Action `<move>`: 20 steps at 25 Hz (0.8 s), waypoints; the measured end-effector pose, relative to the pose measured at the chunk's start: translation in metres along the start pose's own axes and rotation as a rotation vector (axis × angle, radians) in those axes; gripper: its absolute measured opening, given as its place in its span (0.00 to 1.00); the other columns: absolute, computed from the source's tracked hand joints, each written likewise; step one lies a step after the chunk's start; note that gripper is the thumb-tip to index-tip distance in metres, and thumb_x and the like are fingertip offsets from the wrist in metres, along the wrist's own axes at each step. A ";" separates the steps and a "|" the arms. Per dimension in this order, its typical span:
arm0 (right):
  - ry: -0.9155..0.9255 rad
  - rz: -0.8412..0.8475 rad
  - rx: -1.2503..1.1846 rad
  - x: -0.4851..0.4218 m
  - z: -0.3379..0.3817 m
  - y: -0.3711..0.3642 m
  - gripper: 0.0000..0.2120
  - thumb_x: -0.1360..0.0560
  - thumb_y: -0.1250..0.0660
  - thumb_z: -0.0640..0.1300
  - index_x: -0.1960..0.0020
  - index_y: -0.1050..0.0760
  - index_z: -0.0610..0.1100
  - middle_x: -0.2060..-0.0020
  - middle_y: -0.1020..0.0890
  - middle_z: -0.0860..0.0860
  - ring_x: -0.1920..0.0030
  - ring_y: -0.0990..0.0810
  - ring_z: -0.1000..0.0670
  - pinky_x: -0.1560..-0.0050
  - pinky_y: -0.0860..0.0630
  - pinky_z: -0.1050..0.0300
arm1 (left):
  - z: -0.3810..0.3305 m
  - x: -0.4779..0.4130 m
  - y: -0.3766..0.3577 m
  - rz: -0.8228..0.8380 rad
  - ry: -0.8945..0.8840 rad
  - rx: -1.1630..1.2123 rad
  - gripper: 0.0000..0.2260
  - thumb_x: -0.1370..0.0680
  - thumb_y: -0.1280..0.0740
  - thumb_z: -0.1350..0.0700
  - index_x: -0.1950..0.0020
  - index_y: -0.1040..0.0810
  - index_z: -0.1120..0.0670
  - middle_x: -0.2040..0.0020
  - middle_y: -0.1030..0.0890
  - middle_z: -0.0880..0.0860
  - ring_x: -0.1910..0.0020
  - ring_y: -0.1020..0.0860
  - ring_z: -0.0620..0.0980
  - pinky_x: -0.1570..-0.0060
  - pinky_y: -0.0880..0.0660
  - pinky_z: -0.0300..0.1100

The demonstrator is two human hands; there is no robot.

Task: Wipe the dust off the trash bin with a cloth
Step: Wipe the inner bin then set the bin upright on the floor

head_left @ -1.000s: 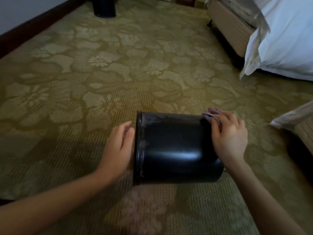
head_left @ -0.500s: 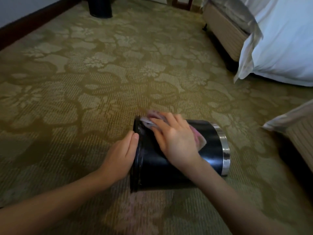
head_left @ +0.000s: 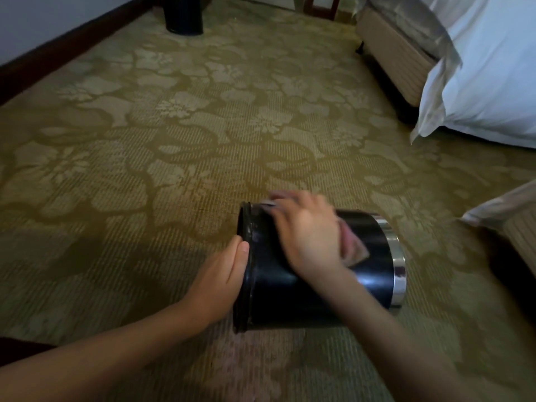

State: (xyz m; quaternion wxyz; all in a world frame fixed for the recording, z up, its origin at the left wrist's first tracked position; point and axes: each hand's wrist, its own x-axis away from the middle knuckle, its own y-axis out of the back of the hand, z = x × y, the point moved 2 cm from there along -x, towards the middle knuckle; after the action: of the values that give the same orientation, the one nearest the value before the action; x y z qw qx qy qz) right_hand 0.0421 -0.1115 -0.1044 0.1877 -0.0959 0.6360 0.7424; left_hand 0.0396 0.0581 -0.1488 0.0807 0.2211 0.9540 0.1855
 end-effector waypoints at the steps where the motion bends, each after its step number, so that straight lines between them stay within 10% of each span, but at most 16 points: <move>1: 0.041 -0.004 -0.025 0.005 0.025 -0.005 0.16 0.21 0.41 0.53 0.41 0.20 0.50 0.44 0.21 0.49 0.48 0.25 0.43 0.48 0.28 0.46 | 0.002 0.001 0.001 0.004 -0.012 -0.012 0.19 0.20 0.51 0.41 0.56 0.27 0.52 0.66 0.23 0.53 0.67 0.23 0.50 0.66 0.27 0.54; 7: 0.121 -0.002 -0.011 0.023 -0.029 0.017 0.15 0.20 0.41 0.49 0.38 0.21 0.50 0.39 0.22 0.52 0.47 0.25 0.45 0.44 0.28 0.48 | -0.006 0.018 0.000 0.025 -0.029 -0.019 0.16 0.16 0.49 0.51 0.62 0.31 0.44 0.70 0.25 0.47 0.70 0.23 0.41 0.72 0.30 0.33; 12: -0.275 0.057 -0.041 0.027 -0.132 0.051 0.14 0.21 0.39 0.51 0.40 0.19 0.52 0.44 0.20 0.50 0.44 0.25 0.42 0.43 0.28 0.47 | 0.000 0.040 -0.003 0.100 -0.026 0.017 0.18 0.19 0.50 0.43 0.61 0.29 0.50 0.69 0.25 0.58 0.73 0.26 0.55 0.74 0.30 0.54; 20: -0.209 0.039 -0.103 0.057 -0.081 0.070 0.09 0.21 0.36 0.52 0.48 0.18 0.55 0.48 0.21 0.59 0.46 0.25 0.50 0.51 0.27 0.53 | -0.013 -0.007 0.004 -0.029 0.234 0.062 0.25 0.16 0.52 0.46 0.55 0.19 0.56 0.59 0.17 0.56 0.56 0.18 0.50 0.49 0.23 0.50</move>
State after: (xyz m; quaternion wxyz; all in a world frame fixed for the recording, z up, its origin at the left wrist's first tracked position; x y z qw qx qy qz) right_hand -0.0458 -0.1902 -0.0768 0.2334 -0.0150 0.5756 0.7835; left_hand 0.0445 0.0539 -0.1349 -0.0354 0.1863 0.9654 0.1791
